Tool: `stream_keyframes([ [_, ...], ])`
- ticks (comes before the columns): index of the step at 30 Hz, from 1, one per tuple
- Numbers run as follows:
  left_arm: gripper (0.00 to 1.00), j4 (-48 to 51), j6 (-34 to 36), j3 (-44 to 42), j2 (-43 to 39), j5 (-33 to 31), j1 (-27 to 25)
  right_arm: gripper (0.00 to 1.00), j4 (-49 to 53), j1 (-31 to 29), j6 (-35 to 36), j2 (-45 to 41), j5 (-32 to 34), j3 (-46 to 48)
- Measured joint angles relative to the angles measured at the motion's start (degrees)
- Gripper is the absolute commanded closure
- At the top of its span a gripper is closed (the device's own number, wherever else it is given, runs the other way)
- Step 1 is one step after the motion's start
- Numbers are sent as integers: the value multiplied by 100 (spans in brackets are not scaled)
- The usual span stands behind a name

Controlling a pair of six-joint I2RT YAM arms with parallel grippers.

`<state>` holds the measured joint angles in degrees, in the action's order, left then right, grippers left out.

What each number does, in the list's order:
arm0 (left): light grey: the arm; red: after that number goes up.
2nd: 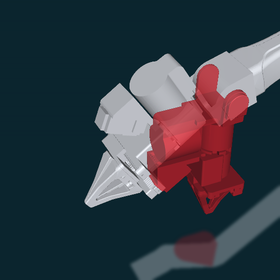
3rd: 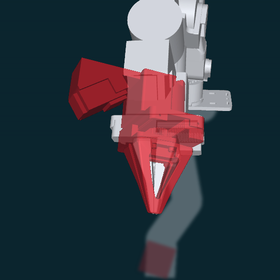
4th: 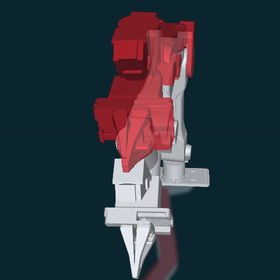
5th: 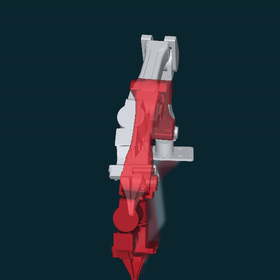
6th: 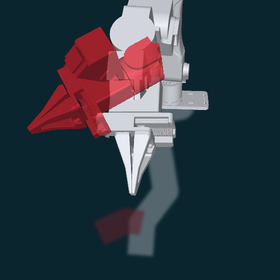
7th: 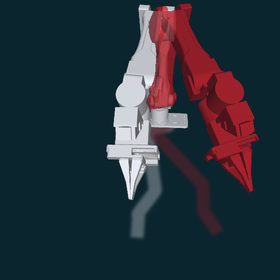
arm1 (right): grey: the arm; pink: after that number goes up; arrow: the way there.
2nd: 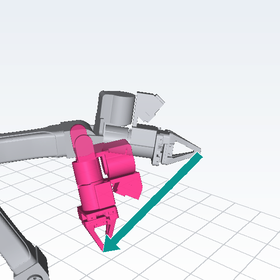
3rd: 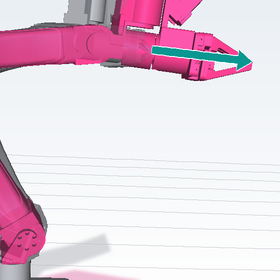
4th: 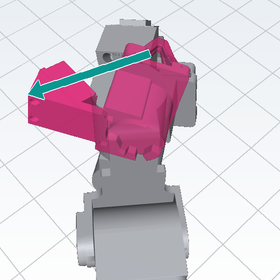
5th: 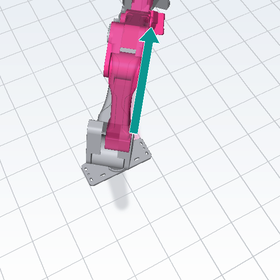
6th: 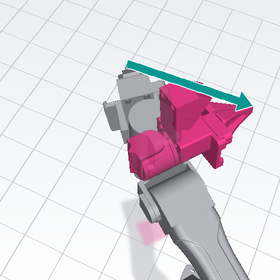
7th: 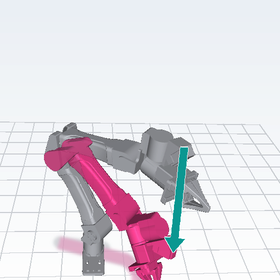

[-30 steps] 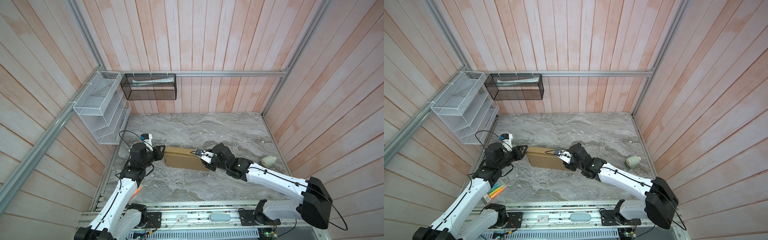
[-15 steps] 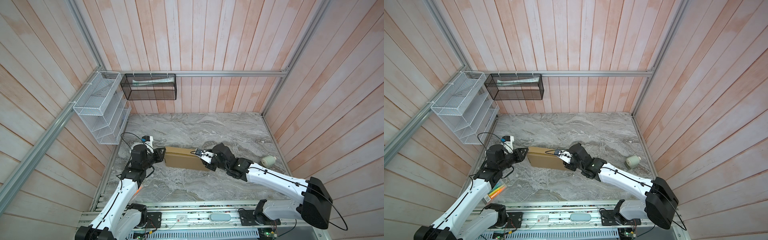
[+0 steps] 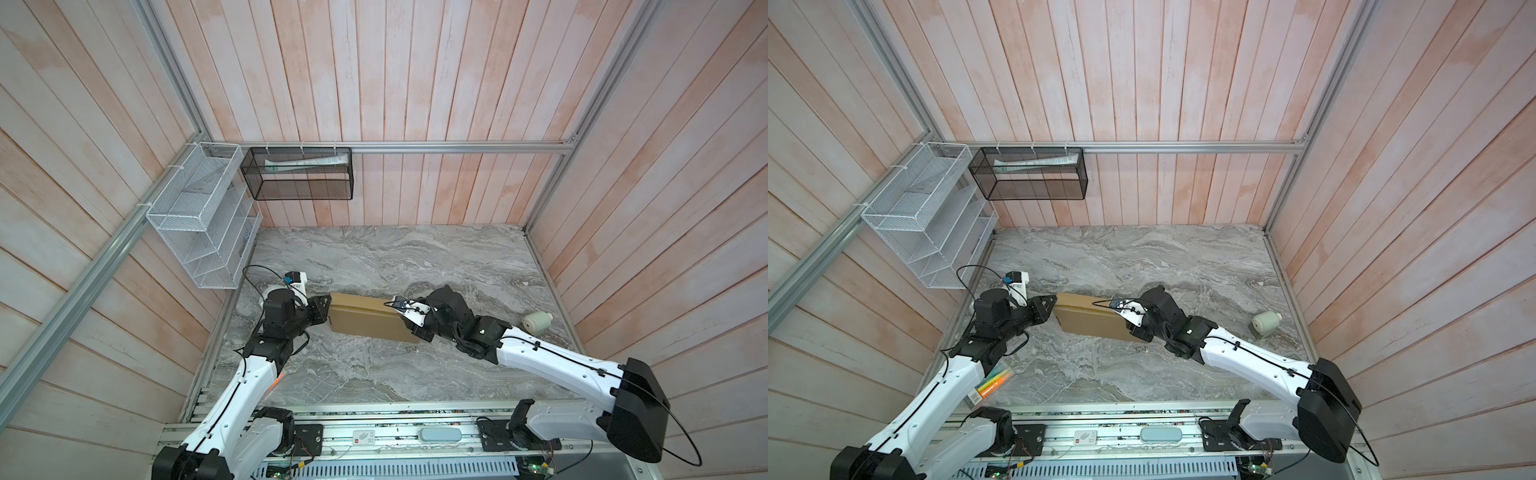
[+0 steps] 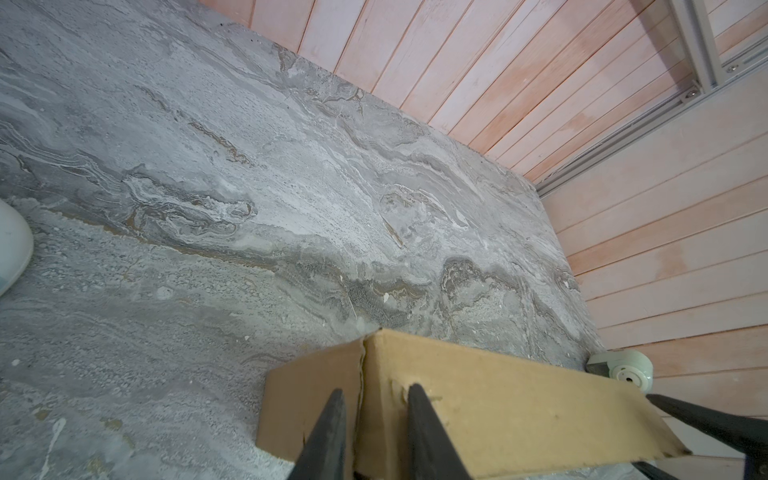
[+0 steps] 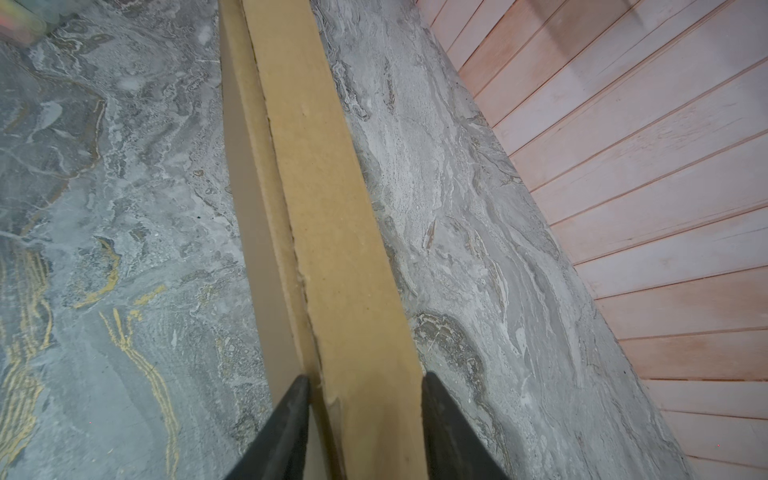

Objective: Fold the paper box

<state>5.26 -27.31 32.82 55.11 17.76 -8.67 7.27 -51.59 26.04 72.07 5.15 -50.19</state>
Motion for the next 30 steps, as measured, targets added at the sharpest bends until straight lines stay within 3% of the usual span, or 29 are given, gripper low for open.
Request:
stream_keyframes([
  [11,73,-24,2,-4,26,0,0,48,-190,297,-654,-894,-315,0],
  [17,73,-63,2,-7,61,2,0,47,-210,763,-1685,-1152,-348,0],
  [30,73,-103,11,-11,72,13,0,44,-127,881,-3976,-1384,-221,339],
])
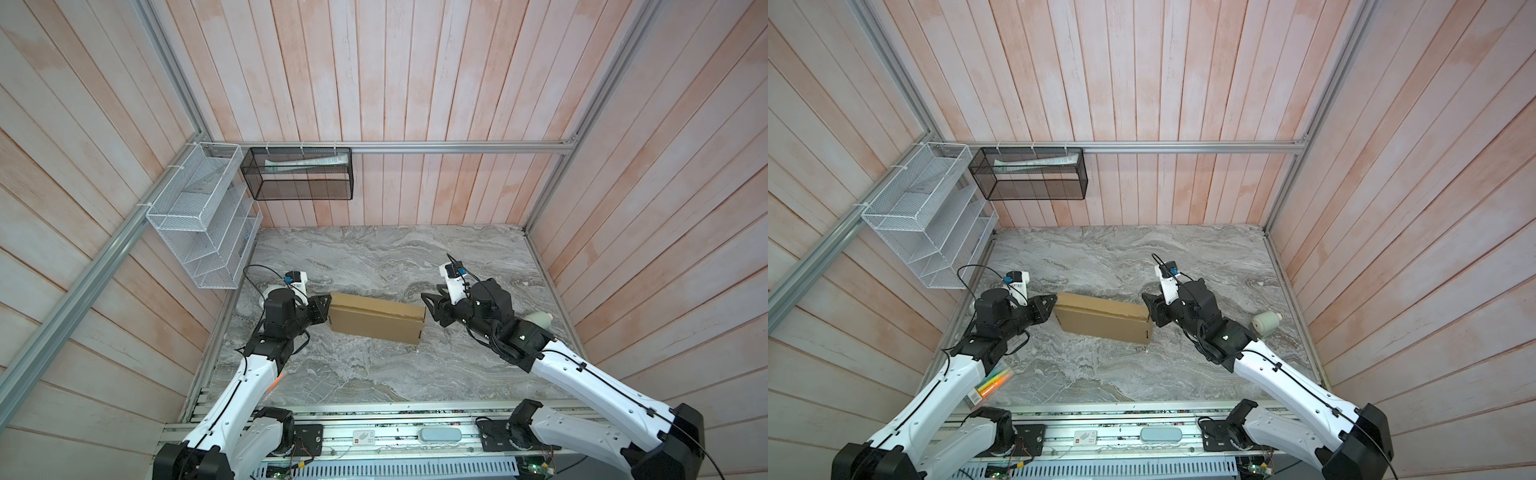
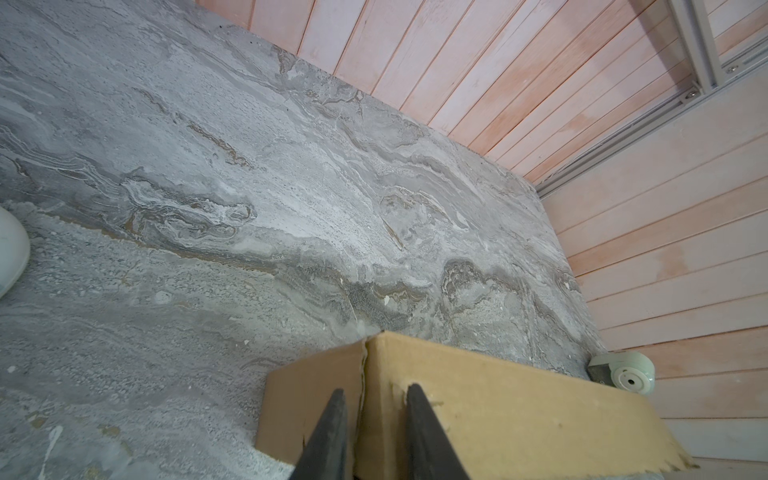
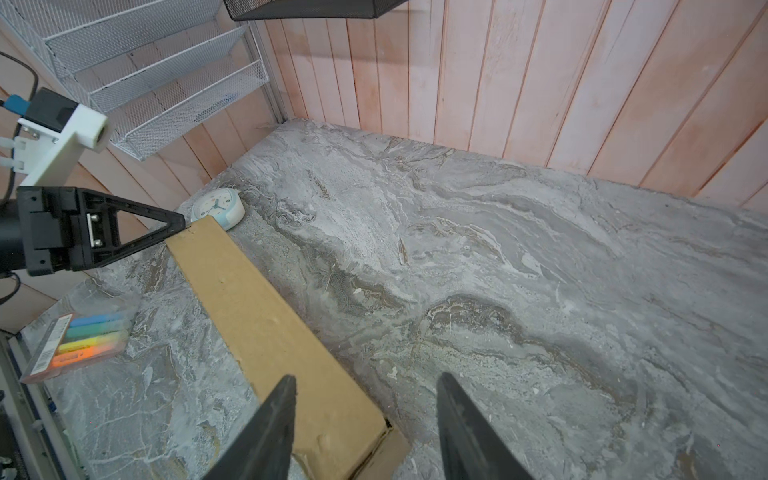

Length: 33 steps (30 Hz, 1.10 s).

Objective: Fold the paper box

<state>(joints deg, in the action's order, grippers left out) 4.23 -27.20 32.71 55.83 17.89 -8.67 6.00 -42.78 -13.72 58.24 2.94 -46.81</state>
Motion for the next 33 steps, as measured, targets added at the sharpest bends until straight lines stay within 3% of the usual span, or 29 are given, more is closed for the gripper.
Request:
stream_keyframes([
  [12,73,-26,17,-2,24,35,0,46,267,356,-1287,120,-76,101],
  [19,73,-26,20,-2,24,48,2,53,256,365,-1631,358,-431,103],
  [33,73,-61,20,-42,24,76,4,57,-90,374,-2033,444,-968,675],
])
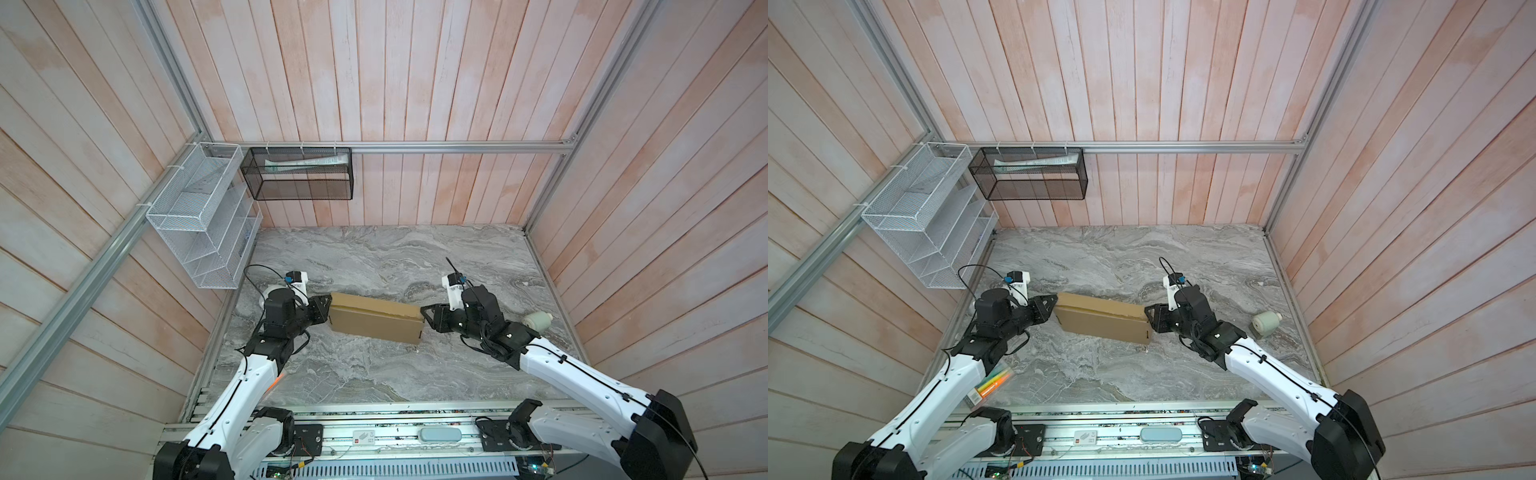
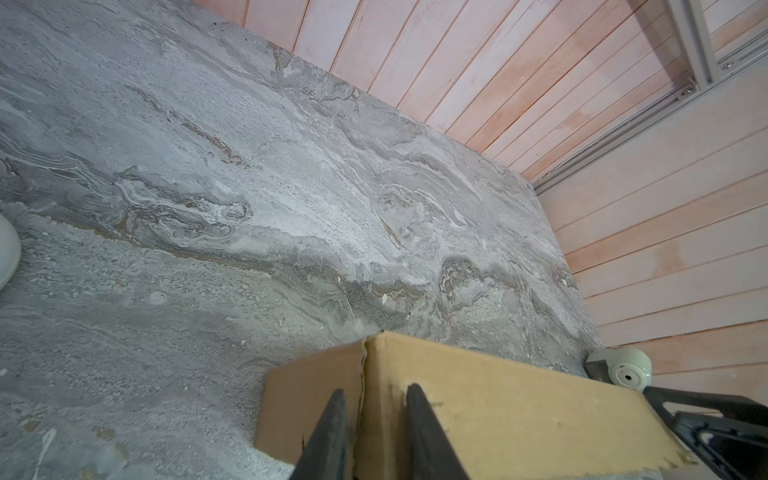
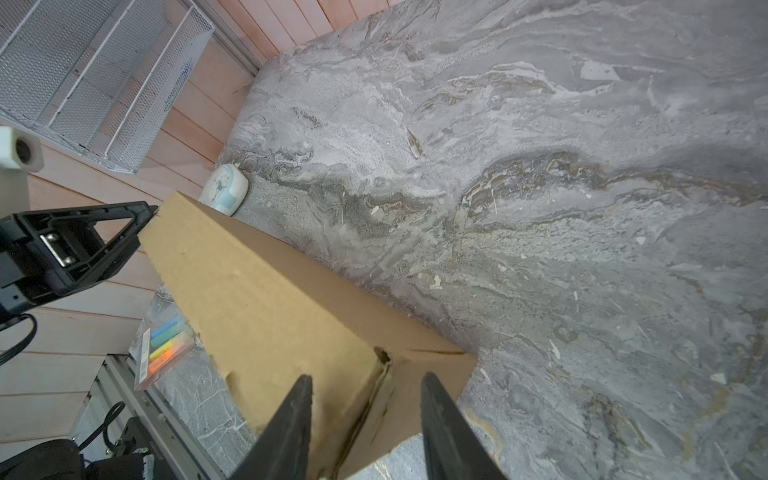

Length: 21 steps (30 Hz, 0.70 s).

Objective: Fold the paper box

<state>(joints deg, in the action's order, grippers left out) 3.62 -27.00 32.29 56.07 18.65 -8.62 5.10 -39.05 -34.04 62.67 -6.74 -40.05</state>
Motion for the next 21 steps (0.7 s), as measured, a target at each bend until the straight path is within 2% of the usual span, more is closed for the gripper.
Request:
stream_keyframes([
  [21,75,-46,-2,-111,0,46,0,66,-531,13,-157,0,-284,356],
])
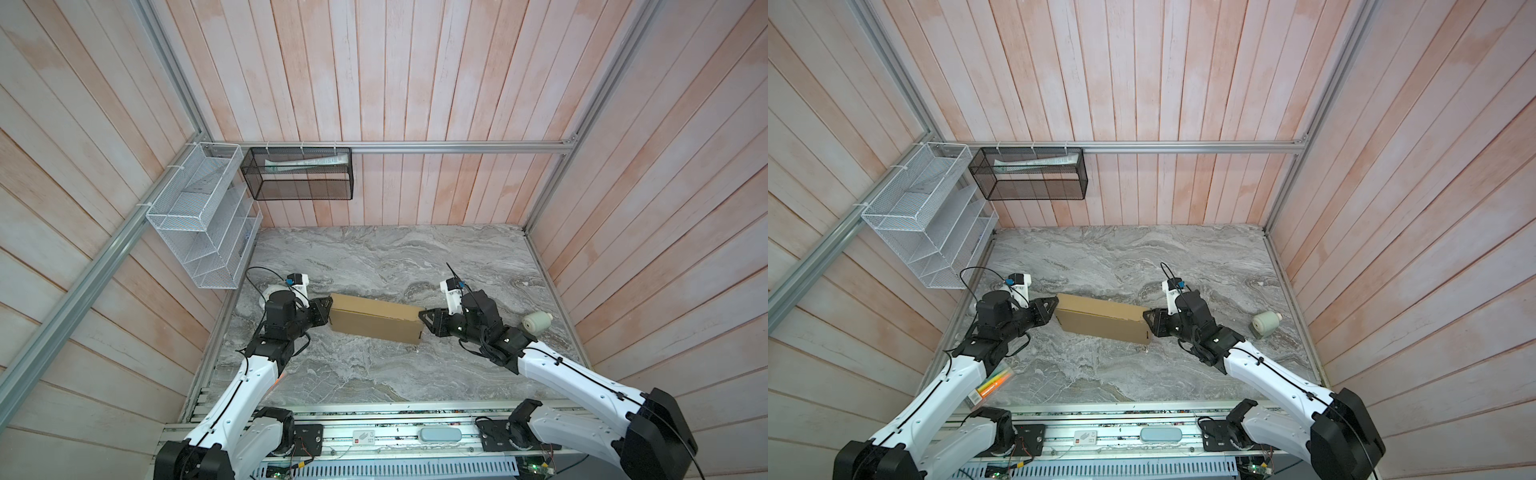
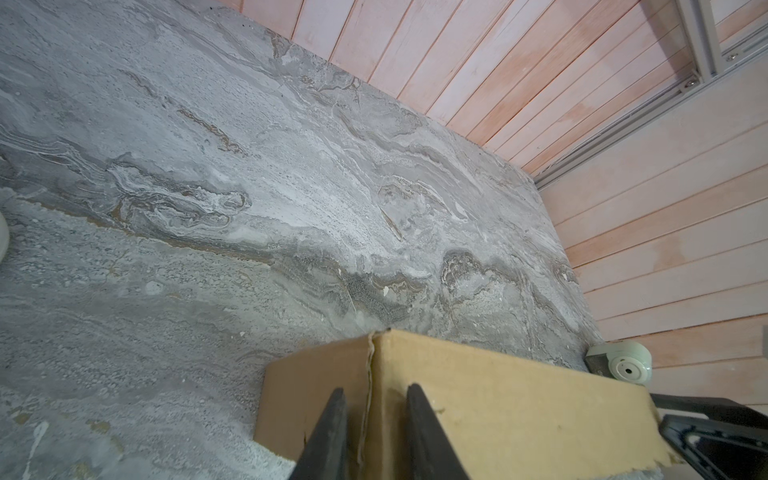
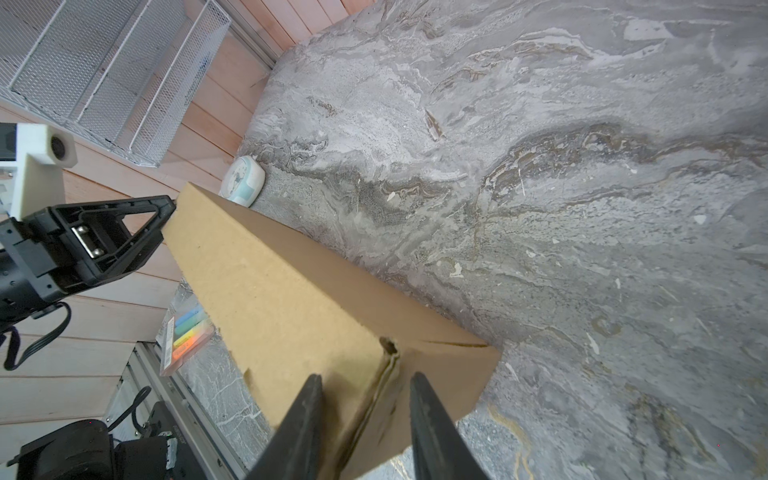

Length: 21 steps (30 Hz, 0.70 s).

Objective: Fold the paper box

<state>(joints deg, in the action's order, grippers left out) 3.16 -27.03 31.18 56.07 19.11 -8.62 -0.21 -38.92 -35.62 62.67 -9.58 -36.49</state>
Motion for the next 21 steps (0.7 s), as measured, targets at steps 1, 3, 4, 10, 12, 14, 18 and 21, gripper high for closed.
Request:
stream_keyframes([
  [1,76,2,0,-4,0,0,0,68,-26,2,0,0,-13,20],
  [3,77,-7,2,-9,0,0,0,69,-76,9,-15,0,-35,35],
  [4,77,-15,2,-13,0,0,0,70,-109,17,-17,-2,-48,52],
  [10,80,-50,0,-28,0,0,0,76,-306,136,-35,-22,-151,162],
  [12,82,-70,-2,-39,0,0,0,77,-374,175,-37,-24,-192,192],
  [14,84,-94,-2,-44,0,-2,0,78,-431,216,-37,-24,-216,216],
  [18,87,-144,-17,-72,-7,-4,0,79,-588,282,-35,-24,-282,297],
  [21,87,-155,-20,-76,-9,-4,0,79,-658,317,-35,-22,-321,330],
])
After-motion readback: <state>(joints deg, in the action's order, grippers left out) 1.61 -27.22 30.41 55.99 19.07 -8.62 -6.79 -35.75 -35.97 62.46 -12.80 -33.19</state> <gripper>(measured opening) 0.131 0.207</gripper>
